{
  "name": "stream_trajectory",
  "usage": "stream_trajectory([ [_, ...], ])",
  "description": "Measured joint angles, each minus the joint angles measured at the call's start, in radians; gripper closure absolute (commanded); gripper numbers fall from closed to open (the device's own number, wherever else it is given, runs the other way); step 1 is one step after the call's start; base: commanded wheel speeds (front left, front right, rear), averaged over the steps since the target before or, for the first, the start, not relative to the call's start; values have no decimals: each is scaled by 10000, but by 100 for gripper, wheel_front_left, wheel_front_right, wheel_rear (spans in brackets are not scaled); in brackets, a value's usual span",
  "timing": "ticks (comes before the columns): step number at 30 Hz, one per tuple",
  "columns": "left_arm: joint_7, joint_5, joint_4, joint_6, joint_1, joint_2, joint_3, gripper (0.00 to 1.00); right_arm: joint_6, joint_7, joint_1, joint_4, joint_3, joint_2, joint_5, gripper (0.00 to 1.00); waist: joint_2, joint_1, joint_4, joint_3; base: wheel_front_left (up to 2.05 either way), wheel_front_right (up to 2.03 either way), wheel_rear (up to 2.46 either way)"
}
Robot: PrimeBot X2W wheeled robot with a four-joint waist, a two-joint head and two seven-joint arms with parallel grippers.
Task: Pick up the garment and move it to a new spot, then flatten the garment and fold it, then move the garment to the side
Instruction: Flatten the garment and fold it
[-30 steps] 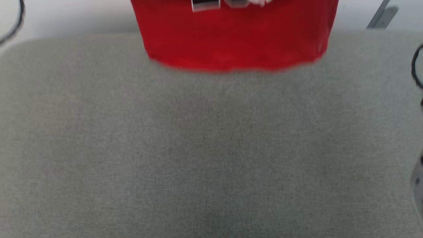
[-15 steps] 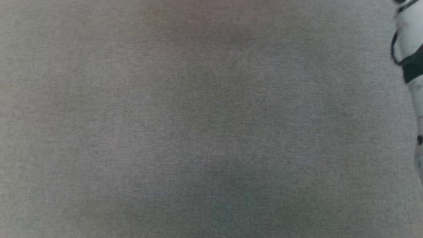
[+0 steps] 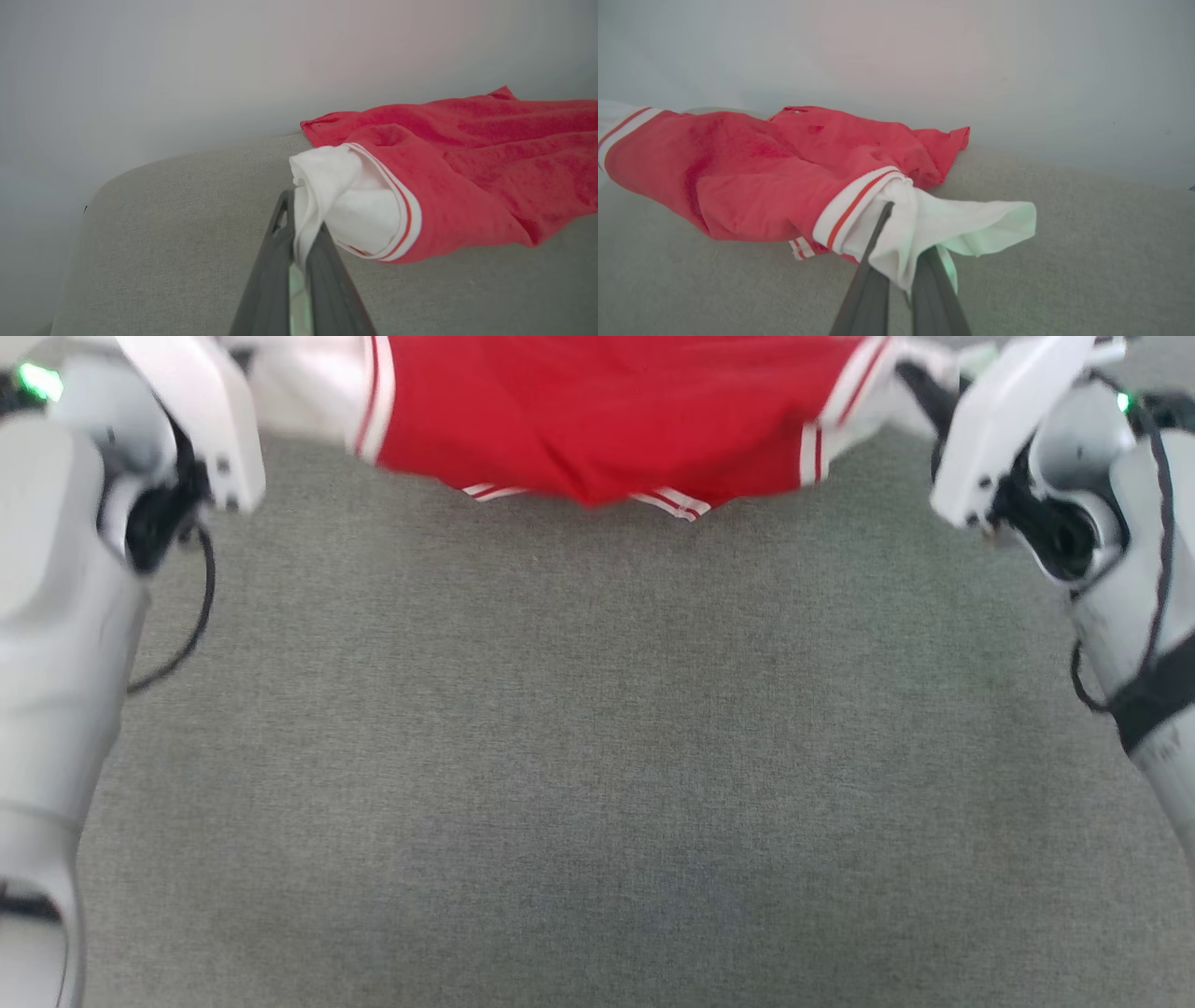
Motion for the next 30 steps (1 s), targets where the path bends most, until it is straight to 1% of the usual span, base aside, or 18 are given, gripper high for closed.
stream_trajectory([
  [4, 1292, -742, -986, 0, 1326, 585, -288, 100, 0, 1147, 1072, -1039, 437, -635, 1007, 100, 0, 0, 52, -219, 0, 0, 0],
  [7, 2017, -1187, -1921, 19, 2315, 1035, -244, 100, 0, 1868, 1935, -1925, 646, -1168, 1567, 100, 1, 0, 70, -388, 0, 0, 0],
  [9, 2452, -1450, -2750, 293, 3022, 1315, -211, 100, 0, 2201, 2501, -2454, 625, -1499, 1885, 100, 0, 0, 83, -494, 0, 0, 0],
  [11, 2936, -1636, -3689, 713, 3890, 1616, -201, 100, 0, 2661, 3080, -2982, 577, -1778, 2211, 100, 0, 0, 101, -612, 0, 0, 0],
  [14, 3528, -2034, -5407, 1490, 5199, 2196, -75, 100, 0, 3377, 4003, -3754, 399, -2127, 2692, 100, 0, 0, 116, -772, 0, 0, 0],
  [18, 4054, -2470, -7892, 2681, 7048, 2993, 134, 100, 0, 4249, 5265, -4918, -12, -2627, 3030, 100, 0, 0, 129, -897, 0, 0, 0],
  [21, 4309, -2702, -9465, 3624, 8379, 3557, 290, 100, 0, 4918, 6288, -5802, -405, -2863, 3198, 100, 1, 0, 146, -931, 0, 0, 0],
  [23, 4470, -2792, -10385, 4126, 9190, 3908, 314, 100, 0, 5442, 7016, -6345, -717, -3039, 3260, 100, 0, 0, 167, -942, 0, 0, 0],
  [24, 4470, -2792, -10385, 4126, 9190, 3908, 314, 100, 0, 5442, 7016, -6345, -717, -3039, 3260, 100, 0, 0, 167, -942, 0, 0, 0],
  [25, 4500, -2844, -10738, 4397, 9546, 4019, 359, 100, 0, 5722, 7396, -6604, -888, -3114, 3298, 100, 1, 0, 182, -943, 0, 0, 0],
  [27, 4684, -2949, -11390, 4805, 10184, 4286, 349, 100, 0, 6226, 8174, -7139, -1260, -3187, 3292, 100, 0, 0, 213, -936, 0, 0, 0],
  [30, 4859, -3177, -12015, 5246, 10942, 4514, 313, 100, 0, 6869, 9291, -7885, -1977, -3170, 3133, 100, 0, 0, 265, -894, 0, 0, 0],
])
